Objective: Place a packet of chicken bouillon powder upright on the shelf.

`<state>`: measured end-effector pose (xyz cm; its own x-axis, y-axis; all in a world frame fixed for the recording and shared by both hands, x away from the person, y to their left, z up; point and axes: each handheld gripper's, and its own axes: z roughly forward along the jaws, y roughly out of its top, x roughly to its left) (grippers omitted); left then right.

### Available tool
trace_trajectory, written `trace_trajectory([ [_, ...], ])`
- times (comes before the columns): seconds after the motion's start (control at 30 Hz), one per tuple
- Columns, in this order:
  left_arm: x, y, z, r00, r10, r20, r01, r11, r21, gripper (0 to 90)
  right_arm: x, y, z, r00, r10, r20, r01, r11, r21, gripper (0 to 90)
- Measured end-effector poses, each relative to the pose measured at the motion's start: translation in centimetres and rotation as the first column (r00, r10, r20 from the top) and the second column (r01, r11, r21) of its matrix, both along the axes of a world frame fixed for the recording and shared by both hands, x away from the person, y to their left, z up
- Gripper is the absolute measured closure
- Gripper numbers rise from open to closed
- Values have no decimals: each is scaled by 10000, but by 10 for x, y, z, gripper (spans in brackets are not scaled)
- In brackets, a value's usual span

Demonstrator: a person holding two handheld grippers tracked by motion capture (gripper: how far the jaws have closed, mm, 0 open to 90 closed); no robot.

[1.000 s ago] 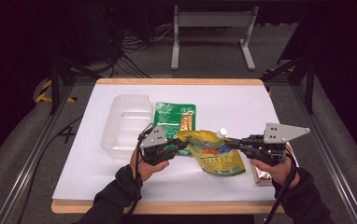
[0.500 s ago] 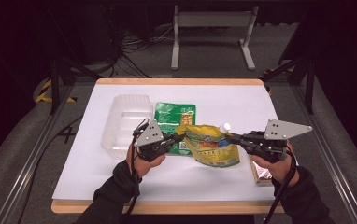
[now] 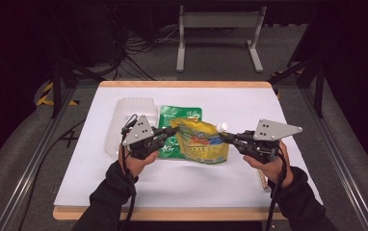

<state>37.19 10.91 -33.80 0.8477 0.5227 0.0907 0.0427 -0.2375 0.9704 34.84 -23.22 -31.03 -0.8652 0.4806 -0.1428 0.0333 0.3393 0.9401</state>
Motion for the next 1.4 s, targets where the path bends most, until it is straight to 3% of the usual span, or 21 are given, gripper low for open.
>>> trace_trajectory([
  [0.27, -3, 32, 15, 9960, 779, 436, -762, 9963, -392, 900, 14, 33, 8, 9994, 267, 235, -268, 9996, 49, 900],
  [0.57, -4, 52, 22, 9887, 1389, 569, -1361, 9894, -504, 900, 29, 62, 9, 9993, 334, 167, -336, 9994, 115, 900],
  [0.93, -8, 83, 27, 9746, 2094, 797, -2034, 9760, -778, 900, 44, 97, 10, 9979, 634, -109, -632, 9978, 195, 900],
  [1.2, -15, 110, 31, 9615, 2615, 848, -2515, 9612, -1131, 900, 46, 125, 11, 9961, 877, -80, -877, 9961, 21, 900],
  [1.4, -18, 122, 30, 9562, 2803, 840, -2685, 9546, -1289, 900, 49, 140, 13, 9945, 1045, -101, -1044, 9945, 32, 900],
])
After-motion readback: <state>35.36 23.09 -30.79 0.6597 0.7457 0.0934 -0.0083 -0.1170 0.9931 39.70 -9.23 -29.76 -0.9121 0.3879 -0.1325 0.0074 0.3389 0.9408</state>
